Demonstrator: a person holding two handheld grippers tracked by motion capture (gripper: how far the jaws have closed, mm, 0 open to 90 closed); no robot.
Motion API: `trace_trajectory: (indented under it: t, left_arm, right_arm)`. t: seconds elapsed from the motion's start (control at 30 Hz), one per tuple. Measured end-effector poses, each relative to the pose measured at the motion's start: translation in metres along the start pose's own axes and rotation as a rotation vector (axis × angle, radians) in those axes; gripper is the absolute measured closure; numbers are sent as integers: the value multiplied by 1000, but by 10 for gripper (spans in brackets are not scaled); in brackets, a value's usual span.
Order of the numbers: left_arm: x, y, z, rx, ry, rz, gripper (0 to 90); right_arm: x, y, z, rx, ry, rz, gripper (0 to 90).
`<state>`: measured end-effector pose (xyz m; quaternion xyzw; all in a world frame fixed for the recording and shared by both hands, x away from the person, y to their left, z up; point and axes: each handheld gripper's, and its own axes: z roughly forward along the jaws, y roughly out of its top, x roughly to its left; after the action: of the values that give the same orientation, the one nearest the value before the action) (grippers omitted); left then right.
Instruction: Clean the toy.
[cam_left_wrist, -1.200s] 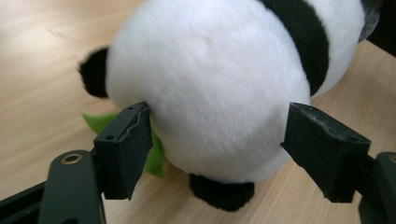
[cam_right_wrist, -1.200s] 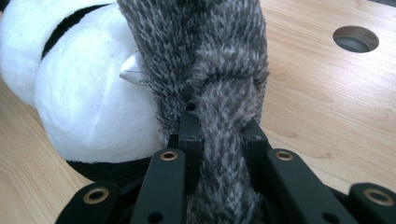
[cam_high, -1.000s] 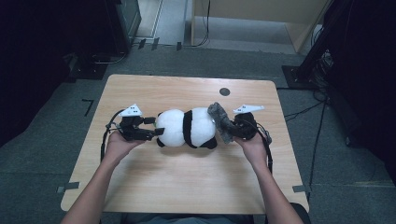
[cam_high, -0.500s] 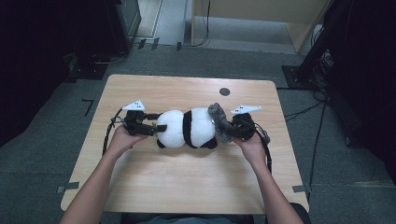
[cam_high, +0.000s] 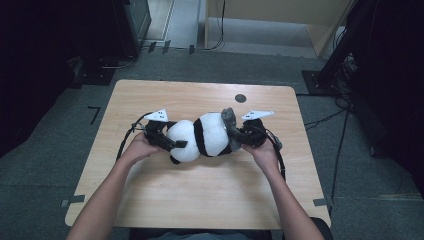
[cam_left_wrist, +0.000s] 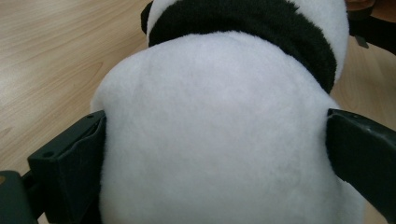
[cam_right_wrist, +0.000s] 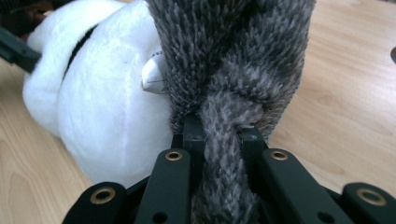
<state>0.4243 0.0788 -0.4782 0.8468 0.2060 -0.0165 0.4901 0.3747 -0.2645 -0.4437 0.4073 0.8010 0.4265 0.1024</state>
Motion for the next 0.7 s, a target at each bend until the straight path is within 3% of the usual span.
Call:
trace_trajectory:
  t: [0.07,0.2,0.3,0.37,0.5,0.6,0.7]
  left_arm:
    - [2,-1,0,7,4,-2,16]
    - [2,0,-2,30,14,-5,169]
    - [-4,4,-5,60,43,4,313]
    - [-8,7,-7,76,52,-12,419]
    - [-20,11,-10,71,78,-27,576]
    - [-27,11,-12,65,76,-71,607]
    - [-33,13,-19,21,100,-111,616]
  right_arm:
    - [0,2,3,5,-12,-3,800]
    - [-2,2,5,2,-12,18,800]
    - [-2,3,5,2,-26,13,800]
    - [-1,5,5,-2,-40,1,800]
    - [-3,9,1,-8,-79,-1,799]
    - [-6,11,-4,-8,-92,0,795]
    - [-10,13,-19,-33,-119,10,790]
